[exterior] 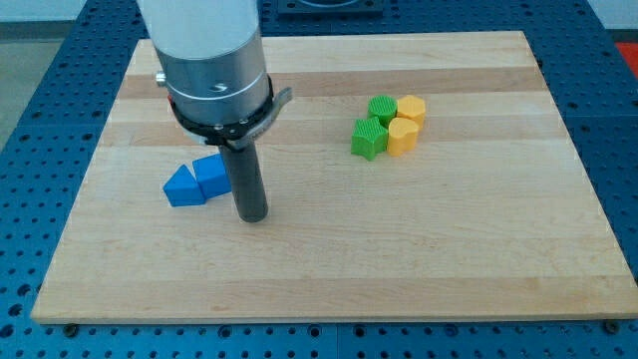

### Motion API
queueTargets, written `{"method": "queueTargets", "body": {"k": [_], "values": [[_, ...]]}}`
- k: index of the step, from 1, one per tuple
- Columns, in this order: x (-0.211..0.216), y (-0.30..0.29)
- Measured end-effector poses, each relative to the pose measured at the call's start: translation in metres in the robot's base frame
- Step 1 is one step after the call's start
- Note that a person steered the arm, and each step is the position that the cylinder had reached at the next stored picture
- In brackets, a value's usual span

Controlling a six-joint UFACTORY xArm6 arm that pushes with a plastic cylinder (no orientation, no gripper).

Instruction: Slide the blue cube towards the center left of the board

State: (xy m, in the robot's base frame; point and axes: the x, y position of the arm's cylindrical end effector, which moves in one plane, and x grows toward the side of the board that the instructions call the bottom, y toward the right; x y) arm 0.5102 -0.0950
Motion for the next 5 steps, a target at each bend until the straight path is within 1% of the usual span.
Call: {"method": "queueTargets", "body": {"k": [1,3,4,5], "values": [[-0.001,-0.012],[-0.035,-0.036],[-0.043,-0.057],[-0.038,-0.055]]}}
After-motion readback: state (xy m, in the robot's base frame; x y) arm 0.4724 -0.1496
